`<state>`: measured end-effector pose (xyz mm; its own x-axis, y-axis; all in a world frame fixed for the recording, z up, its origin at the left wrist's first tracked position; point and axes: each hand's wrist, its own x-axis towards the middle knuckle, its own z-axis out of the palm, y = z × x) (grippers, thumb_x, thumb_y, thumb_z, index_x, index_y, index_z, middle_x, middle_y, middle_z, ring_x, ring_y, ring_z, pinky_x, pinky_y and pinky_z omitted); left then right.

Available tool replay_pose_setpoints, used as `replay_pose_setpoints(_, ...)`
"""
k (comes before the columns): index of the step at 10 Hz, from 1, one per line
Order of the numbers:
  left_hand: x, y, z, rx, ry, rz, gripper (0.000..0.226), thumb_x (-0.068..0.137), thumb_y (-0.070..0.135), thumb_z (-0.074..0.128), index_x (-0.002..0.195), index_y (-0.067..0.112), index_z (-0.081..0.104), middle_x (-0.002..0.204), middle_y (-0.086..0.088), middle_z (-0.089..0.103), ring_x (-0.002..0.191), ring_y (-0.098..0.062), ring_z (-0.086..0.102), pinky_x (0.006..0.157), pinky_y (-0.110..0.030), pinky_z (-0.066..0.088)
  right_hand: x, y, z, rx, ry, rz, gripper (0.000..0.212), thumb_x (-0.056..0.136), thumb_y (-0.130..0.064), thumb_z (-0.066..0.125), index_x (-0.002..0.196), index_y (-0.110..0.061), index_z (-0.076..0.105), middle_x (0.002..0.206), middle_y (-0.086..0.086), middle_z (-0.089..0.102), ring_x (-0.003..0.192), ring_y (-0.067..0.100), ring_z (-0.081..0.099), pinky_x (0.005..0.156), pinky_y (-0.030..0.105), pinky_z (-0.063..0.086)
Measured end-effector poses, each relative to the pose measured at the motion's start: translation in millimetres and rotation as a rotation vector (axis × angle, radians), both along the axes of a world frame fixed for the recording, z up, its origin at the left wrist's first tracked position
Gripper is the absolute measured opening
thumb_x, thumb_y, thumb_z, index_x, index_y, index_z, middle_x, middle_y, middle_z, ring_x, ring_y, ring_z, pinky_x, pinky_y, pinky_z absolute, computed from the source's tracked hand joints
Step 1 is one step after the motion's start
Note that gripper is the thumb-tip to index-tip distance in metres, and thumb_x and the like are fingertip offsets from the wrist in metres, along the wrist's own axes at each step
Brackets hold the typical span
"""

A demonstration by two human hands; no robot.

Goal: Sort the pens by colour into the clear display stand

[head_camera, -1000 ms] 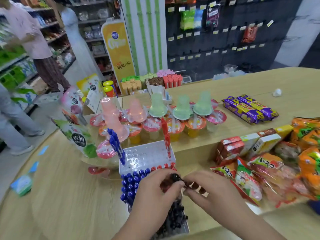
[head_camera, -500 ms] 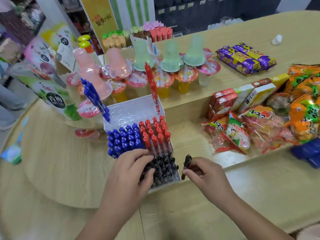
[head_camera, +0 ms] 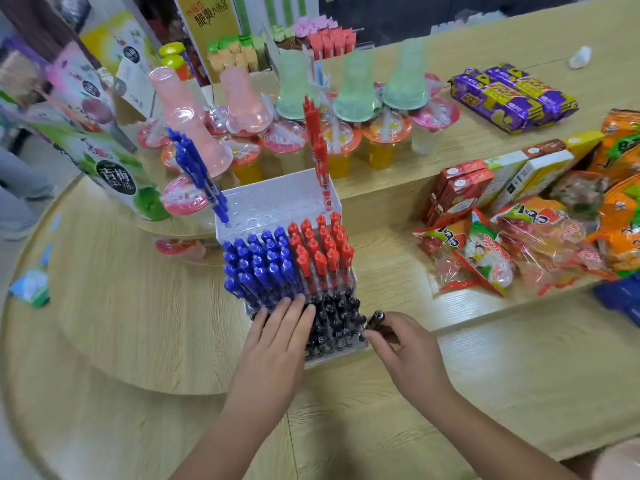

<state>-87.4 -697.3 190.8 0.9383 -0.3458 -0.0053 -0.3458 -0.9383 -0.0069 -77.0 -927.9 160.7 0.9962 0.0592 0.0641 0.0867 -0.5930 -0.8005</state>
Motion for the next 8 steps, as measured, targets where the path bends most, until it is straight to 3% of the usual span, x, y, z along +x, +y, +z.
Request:
replay_pose_setpoints(2, 1, 2, -4, 0.026, -0.004, -0.008, 0.08, 0.081, 0.012, 0.068, 0.151, 0.012, 0.029, 0.157, -0.008, 0.032, 0.144, -0.026, 0.032, 0.118, -0.046, 0.02, 2, 1, -13, -0.12, 0.062, 0.061, 0.013, 0.089, -0.034, 0.067, 0.093, -0.022, 0.066, 0.083, -0.016, 0.061, 0.077, 0.002, 0.06, 0.066, 0.027, 0.053)
replay_pose_setpoints(4, 0, 2, -5, 0.005, -0.003, -0.002, 0.085, 0.077, 0.01, 0.072, 0.151, 0.012, 0.029, 0.157, -0.008, 0.032, 0.145, -0.026, 0.031, 0.118, -0.047, 0.021, 9, 8, -16, -0.224, 0.094, 0.092, 0.011, 0.089, -0.032, 0.068, 0.092, -0.022, 0.064, 0.08, -0.018, 0.054, 0.073, 0.002, 0.055, 0.062, 0.011, 0.042)
replay_pose_setpoints(5, 0, 2, -6, 0.001, 0.011, 0.004, 0.085, 0.077, 0.01, 0.072, 0.151, 0.012, 0.031, 0.157, -0.008, 0.032, 0.145, -0.027, 0.032, 0.117, -0.047, 0.022, 12, 8, -16, -0.277, 0.106, 0.132, 0.015, 0.091, -0.034, 0.066, 0.095, -0.02, 0.064, 0.082, -0.016, 0.052, 0.077, 0.007, 0.057, 0.066, 0.023, 0.049)
replay_pose_setpoints(7, 1, 4, -7, -0.027, -0.034, -0.008, 0.076, 0.084, 0.022, 0.062, 0.151, 0.013, 0.028, 0.158, -0.006, 0.032, 0.146, -0.024, 0.03, 0.116, -0.045, 0.019, 18, 10, -9, -0.348, 0.148, 0.188, 0.015, 0.092, -0.038, 0.061, 0.093, -0.023, 0.059, 0.085, -0.014, 0.052, 0.078, 0.007, 0.053, 0.067, 0.023, 0.044)
replay_pose_setpoints(8, -8, 6, 5, -0.244, -0.02, 0.031, 0.067, 0.088, 0.032, 0.056, 0.149, 0.017, 0.031, 0.157, -0.004, 0.032, 0.144, -0.023, 0.033, 0.114, -0.04, 0.022, 10, 1, -7, -0.385, 0.209, 0.125, 0.016, 0.09, -0.044, 0.063, 0.099, -0.032, 0.057, 0.094, -0.018, 0.055, 0.083, 0.0, 0.055, 0.069, 0.02, 0.047)
